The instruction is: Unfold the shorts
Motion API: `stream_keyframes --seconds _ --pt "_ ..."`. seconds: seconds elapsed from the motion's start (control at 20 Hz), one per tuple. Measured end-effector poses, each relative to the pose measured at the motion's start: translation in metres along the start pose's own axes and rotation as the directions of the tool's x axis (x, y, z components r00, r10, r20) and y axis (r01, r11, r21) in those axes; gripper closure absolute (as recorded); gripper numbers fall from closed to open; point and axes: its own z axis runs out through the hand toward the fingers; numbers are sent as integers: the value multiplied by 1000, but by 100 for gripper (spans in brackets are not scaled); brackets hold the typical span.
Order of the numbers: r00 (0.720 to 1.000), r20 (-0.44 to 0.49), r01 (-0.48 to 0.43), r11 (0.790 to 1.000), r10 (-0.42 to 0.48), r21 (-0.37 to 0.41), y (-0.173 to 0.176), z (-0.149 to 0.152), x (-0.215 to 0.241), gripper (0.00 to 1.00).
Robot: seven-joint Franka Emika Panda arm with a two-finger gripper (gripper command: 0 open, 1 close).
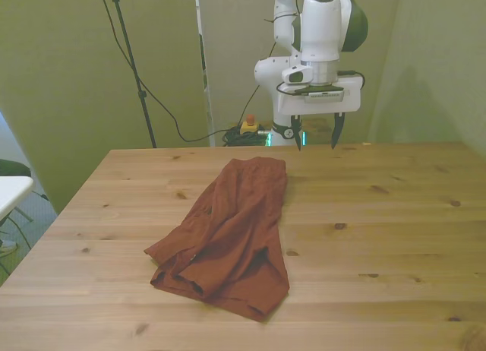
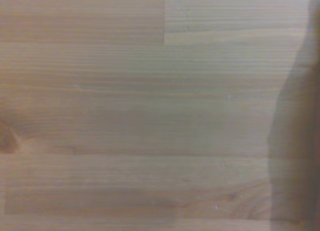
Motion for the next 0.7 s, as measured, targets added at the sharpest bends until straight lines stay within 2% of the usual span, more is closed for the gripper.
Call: stream_keyframes --seconds 0.2,0.3,0.45,0.55,0.7 --pt "999 -16 -33 999 33 2 12 -7 17 0" --pt "996 -17 -92 996 92 16 35 -21 45 0" --pt "983 2 -184 982 184 51 95 -43 102 0" --pt "972 71 -229 968 223 104 140 -40 141 0" --pt "949 195 -279 946 247 163 178 -10 184 0"
